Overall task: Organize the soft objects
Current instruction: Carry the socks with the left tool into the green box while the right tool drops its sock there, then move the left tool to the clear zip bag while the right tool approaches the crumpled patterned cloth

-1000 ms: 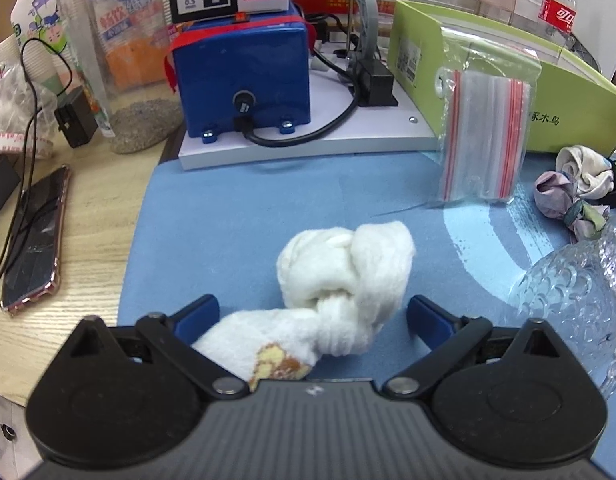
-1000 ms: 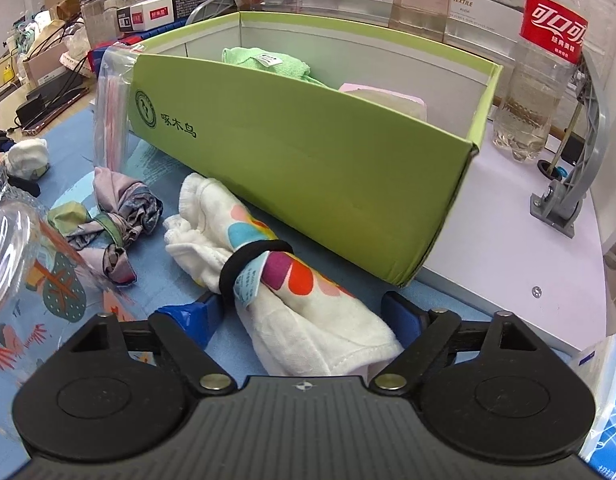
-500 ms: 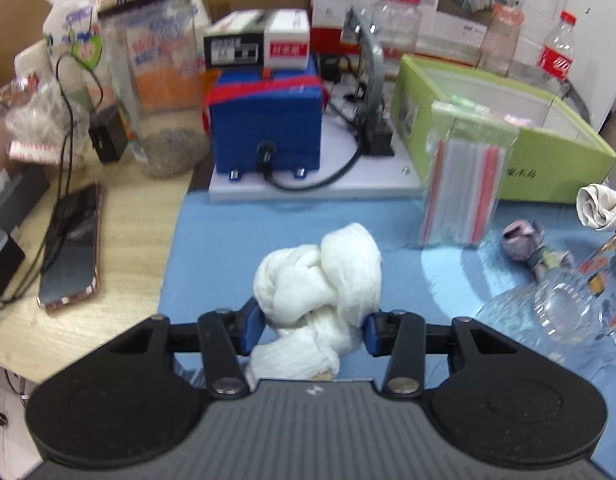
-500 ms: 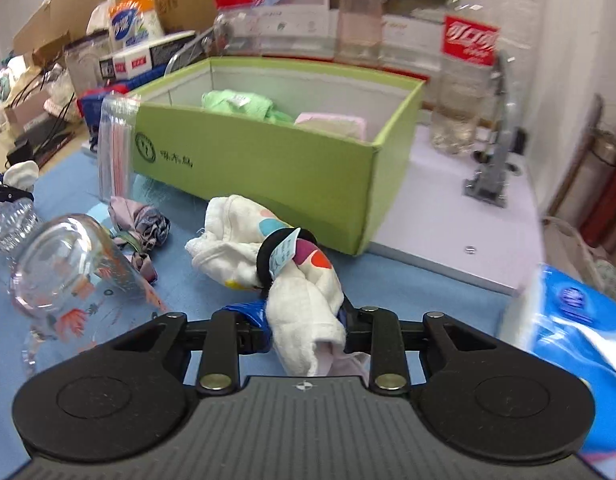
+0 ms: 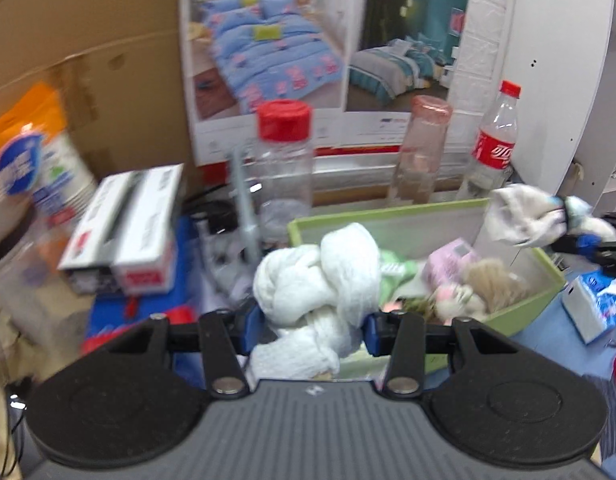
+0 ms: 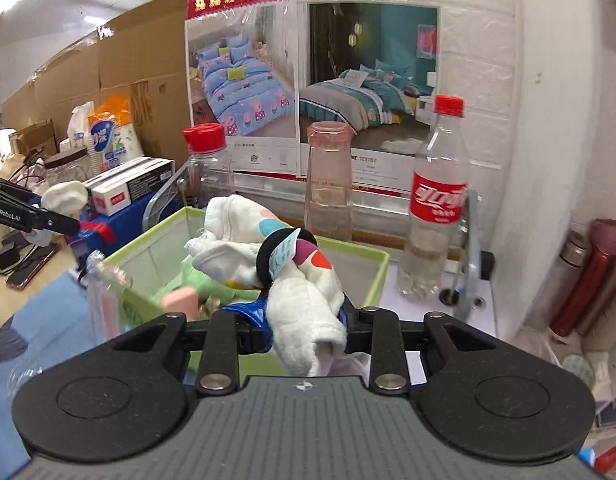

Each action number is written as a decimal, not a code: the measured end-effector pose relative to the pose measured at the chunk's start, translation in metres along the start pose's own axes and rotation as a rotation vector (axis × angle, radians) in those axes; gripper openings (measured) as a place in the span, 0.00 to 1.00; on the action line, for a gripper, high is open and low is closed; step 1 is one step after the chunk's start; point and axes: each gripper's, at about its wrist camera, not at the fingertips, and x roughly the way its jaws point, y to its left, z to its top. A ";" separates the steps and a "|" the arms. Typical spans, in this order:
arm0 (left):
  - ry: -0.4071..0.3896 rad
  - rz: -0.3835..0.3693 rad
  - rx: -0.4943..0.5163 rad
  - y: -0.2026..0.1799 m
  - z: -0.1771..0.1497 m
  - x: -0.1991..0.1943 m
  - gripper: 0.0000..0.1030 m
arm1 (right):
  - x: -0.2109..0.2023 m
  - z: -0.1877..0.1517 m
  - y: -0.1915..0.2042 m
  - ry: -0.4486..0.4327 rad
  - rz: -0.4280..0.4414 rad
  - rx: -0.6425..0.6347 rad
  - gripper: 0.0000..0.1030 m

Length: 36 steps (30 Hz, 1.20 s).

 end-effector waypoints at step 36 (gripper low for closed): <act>0.008 0.029 0.060 -0.008 -0.067 -0.033 1.00 | 0.013 -0.012 0.083 0.211 0.067 -0.163 0.46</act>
